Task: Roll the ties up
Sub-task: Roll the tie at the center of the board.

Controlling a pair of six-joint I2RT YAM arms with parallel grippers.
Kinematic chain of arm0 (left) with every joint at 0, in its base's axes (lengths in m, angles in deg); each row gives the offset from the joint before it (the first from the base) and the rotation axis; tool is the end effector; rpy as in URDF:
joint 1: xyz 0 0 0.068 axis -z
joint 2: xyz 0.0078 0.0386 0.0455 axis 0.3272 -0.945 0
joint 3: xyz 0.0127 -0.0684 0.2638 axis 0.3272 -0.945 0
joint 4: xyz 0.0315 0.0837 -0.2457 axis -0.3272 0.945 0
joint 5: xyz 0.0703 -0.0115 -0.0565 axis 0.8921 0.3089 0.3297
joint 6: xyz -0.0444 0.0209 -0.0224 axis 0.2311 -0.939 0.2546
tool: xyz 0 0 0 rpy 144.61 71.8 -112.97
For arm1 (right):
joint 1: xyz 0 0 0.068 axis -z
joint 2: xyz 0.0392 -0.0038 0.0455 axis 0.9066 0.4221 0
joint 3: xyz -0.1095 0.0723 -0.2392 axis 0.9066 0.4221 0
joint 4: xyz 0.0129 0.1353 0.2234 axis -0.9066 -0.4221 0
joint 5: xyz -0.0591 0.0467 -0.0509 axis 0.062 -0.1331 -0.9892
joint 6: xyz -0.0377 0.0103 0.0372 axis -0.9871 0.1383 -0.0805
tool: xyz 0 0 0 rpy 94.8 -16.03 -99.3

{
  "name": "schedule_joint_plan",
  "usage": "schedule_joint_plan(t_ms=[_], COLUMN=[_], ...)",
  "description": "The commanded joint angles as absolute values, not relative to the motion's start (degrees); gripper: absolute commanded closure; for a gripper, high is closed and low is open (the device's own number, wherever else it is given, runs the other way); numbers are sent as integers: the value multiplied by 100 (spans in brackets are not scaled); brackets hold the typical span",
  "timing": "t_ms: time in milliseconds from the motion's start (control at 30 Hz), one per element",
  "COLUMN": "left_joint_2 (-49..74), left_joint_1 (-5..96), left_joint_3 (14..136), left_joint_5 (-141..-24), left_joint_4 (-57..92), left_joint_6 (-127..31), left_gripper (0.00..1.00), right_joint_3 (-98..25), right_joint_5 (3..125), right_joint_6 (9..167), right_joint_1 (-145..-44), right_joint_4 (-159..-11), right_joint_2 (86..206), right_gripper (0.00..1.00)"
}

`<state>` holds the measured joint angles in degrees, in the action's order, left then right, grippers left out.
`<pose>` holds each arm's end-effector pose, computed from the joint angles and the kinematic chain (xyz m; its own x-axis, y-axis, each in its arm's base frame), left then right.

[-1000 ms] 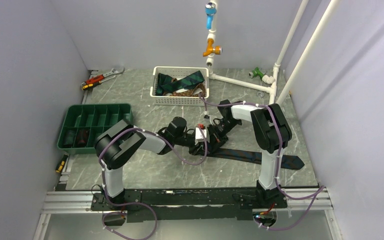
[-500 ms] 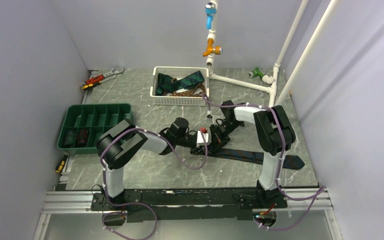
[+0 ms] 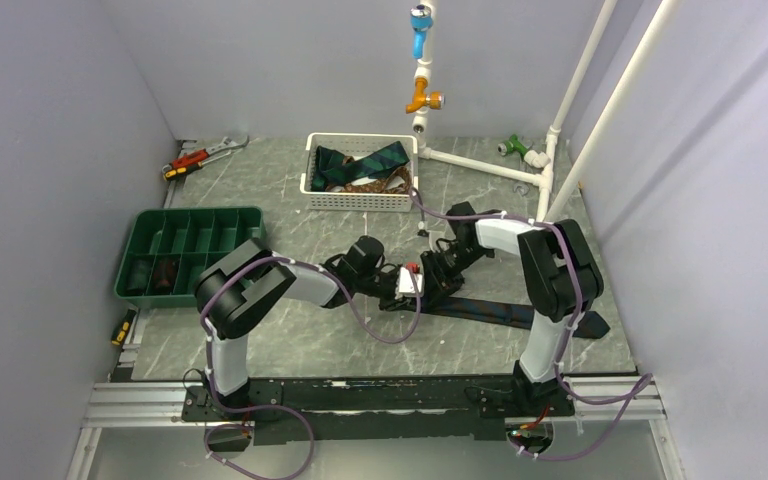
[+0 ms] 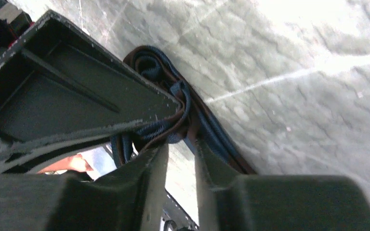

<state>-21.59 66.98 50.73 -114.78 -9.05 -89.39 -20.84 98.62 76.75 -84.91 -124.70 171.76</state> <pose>0.2258 -0.2841 0.1214 0.1548 0.3981 -0.9042 0.9866 -0.1094 0.1208 0.2855 0.1286 0.1275 -0.9157 -0.3897 -0.0984 -0.3529 0.6623 0.6609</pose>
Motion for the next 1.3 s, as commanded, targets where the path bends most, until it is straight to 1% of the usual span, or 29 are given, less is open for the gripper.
schedule_joint_plan(t_ms=[0, 167, 300, 400, 433, 533, 567, 667, 700, 767, 900, 1000, 1100, 1167, 1267], left_joint_2=[-2645, -2624, -2672, -2689, -2688, -2663, -2649, -2610, -2600, -2546, -2318, -2085, -1875, -1824, -1982], left_joint_1=[6759, 6757, 6768, 6776, 6773, 6772, 6774, 6759, 6759, 6722, 6578, 6480, 6306, 6217, 6211], left_joint_3=[4932, 4961, 5044, 5079, 5082, 5075, 5057, 5066, 5079, 5074, 5012, 4959, 4760, 4614, 4565], left_joint_5=[-10537, -10529, -10495, -10499, -10493, -10509, -10519, -10567, -10613, -10730, -11125, -11348, -11786, -12009, -12259], left_joint_4=[659, 693, 749, 792, 796, 799, 793, 773, 761, 675, 357, 37, -510, -902, -1185], left_joint_6=[-9207, -9189, -9188, -9201, -9206, -9249, -9260, -9243, -9242, -9240, -9126, -8996, -8730, -8655, -8708], left_gripper=[63, 62, 62, 61, 60, 59, 58, 52, 50, 46, 31, 26, 18, 16, 18], right_joint_3=[-2233, -2320, -2327, -2358, -2372, -2483, -2535, -2636, -2657, -2655, -2529, -2488, -2507, -2526, -2597], right_joint_5=[9810, 10214, 10859, 10996, 10981, 10578, 10410, 10041, 9906, 9664, 9194, 8875, 8688, 8596, 8559], right_joint_6=[7243, 7003, 7389, 7607, 7612, 7708, 7705, 7588, 7543, 7434, 7415, 7442, 7466, 7492, 7515], right_joint_1=[-8315, -8075, -8091, -8110, -8119, -8116, -8118, -8110, -8107, -8107, -8101, -8096, -8102, -8103, -8094], right_joint_4=[-13069, -13697, -13510, -13365, -13346, -13265, -13287, -13404, -13450, -13535, -13418, -13290, -13206, -13167, -13167], right_joint_2=[16743, 16371, 16330, 16536, 16612, 16877, 16976, 17274, 17355, 17498, 17563, 17633, 17773, 17843, 17961], right_gripper=[67, 61, 51, 51, 52, 65, 71, 94, 100, 100, 100, 100, 100, 100, 100])
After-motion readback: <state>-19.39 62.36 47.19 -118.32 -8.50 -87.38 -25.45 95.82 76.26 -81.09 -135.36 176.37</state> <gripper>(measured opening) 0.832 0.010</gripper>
